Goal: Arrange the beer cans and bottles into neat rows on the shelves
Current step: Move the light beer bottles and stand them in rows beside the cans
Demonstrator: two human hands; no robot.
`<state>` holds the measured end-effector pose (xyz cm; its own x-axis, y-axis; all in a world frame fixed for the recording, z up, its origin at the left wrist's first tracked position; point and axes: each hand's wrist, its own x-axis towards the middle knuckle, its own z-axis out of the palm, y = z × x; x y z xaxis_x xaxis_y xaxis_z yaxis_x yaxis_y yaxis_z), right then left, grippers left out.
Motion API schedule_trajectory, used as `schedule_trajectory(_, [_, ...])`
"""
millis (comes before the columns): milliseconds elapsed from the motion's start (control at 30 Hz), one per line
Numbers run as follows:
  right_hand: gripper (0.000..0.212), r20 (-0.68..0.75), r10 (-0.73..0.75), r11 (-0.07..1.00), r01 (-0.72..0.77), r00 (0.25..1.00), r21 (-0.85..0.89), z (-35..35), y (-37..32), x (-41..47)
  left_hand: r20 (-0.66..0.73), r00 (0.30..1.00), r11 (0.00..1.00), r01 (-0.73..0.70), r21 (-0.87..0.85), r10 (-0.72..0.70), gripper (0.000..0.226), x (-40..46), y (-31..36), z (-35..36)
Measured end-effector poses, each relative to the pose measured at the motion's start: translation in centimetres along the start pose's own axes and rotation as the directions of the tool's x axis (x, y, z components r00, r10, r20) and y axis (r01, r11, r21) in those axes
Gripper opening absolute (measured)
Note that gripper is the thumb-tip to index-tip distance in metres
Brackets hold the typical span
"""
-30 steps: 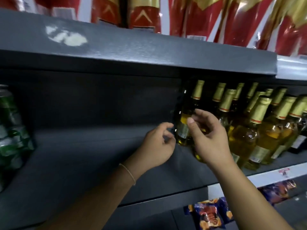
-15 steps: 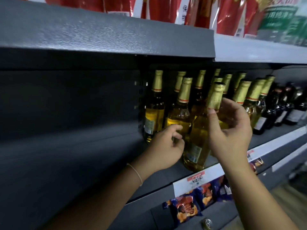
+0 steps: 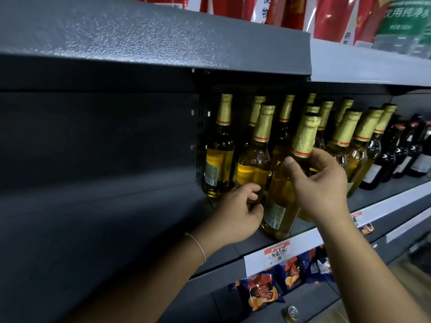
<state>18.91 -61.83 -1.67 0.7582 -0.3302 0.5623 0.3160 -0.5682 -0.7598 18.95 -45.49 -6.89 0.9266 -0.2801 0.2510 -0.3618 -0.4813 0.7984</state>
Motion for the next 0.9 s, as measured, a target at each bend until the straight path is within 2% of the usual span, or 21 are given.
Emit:
schedule_trajectory(67, [0.030,-0.014,-0.015,1.000,0.015,1.000,0.000,0.3,-0.4,-0.5,0.008,1.000,1.000,0.007,-0.003,-0.007,0.045,-0.4,-0.1,-0.3])
schedule_trajectory(200, [0.044,-0.017,-0.121,0.992,0.120,0.993,-0.035,1.4,-2.0,-2.3,0.006,1.000,0.998,0.009,-0.062,-0.009,0.047,-1.3,-0.1,-1.5])
schedule_trajectory(467, [0.035,0.059,-0.225,0.966,0.215,0.973,0.146,5.1,-7.9,-4.9,-0.032,0.999,0.989,-0.031,-0.145,0.026,0.056,-5.5,-0.7,-7.4])
schedule_trajectory(567, [0.029,0.139,-0.223,0.952,0.185,0.965,0.245,8.1,-11.0,-6.5,-0.119,0.993,0.991,0.006,-0.133,-0.022,0.070,-7.5,-2.0,-10.6])
schedule_trajectory(700, [0.018,0.255,-0.219,0.929,0.122,0.942,0.348,12.3,-15.0,-9.0,-0.222,0.967,0.990,0.112,-0.084,-0.128,0.070,-10.9,-4.7,-15.0])
schedule_trajectory(900, [0.019,0.339,-0.226,0.900,0.063,0.913,0.432,18.8,-20.9,-12.6,-0.375,0.902,0.977,0.192,-0.091,-0.212,0.073,-15.5,-8.2,-21.2])
